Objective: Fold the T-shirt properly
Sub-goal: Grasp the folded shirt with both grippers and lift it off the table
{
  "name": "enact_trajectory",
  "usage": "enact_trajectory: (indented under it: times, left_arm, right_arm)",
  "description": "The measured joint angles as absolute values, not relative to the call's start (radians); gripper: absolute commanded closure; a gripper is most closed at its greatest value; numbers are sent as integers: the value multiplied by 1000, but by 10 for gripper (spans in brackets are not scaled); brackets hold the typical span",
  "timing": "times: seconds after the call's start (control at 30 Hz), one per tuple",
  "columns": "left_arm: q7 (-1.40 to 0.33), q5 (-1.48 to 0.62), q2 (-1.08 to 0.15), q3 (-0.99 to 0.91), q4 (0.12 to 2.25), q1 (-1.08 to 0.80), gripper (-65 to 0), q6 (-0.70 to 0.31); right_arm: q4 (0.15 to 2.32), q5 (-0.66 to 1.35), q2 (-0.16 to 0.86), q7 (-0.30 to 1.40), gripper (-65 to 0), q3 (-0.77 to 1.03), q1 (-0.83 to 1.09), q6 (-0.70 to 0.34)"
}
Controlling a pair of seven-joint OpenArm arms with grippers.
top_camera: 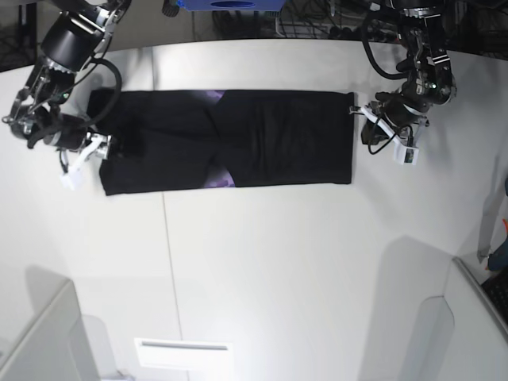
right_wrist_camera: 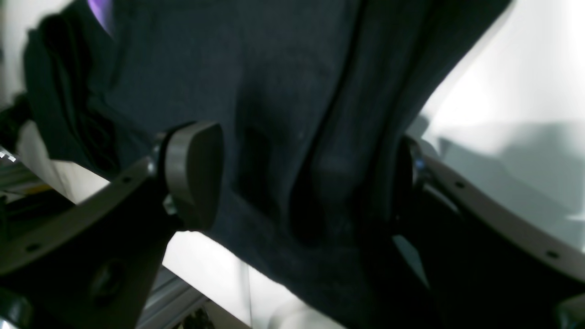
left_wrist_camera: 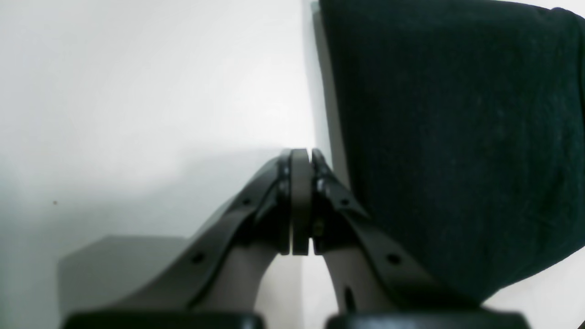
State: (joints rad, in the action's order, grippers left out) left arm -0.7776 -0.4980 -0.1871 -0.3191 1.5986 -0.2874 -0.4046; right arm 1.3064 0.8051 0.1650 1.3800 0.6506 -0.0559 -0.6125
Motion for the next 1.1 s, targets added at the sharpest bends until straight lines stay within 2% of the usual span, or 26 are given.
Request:
enact_trajectory:
  times: [0.1, 0.13, 0.23, 0.43, 0.6, 0.8, 1.0, 1.1]
  left_arm:
    - [-779, -498, -187, -319, 1599, -286, 0, -405]
    - [-779, -497, -187, -319, 1599, -286, 0, -405]
    - [-781, -498, -187, -317, 1599, -282, 0, -405]
    - [-792, -491, -175, -301, 1588, -254, 0, -404]
    - [-784, -488, -178, -227, 1588, -246, 0, -401]
    - [-786, -494, -175, -223, 1588, -244, 0, -402]
    - [-781, -491, -178, -131, 1588, -229, 0, -401]
    - [-780, -503, -175, -86, 1573, -213, 0, -352]
  right_arm:
    - [1286, 815, 165, 1354, -449, 651, -60, -613]
    - [1285, 815, 166, 1354, -429, 651, -60, -613]
    - [1282, 802, 164, 1355, -333, 648, -60, -614]
    - [1278, 801, 155, 1353, -192, 575, -56, -614]
    - [1274, 781, 159, 1287, 0, 568, -43, -609]
    - [1314, 702, 178, 1270, 0, 567, -43, -609]
    - [1562, 628, 152, 1322, 0, 567, -22, -602]
    - [1676, 587, 110, 1375, 0, 552, -21, -603]
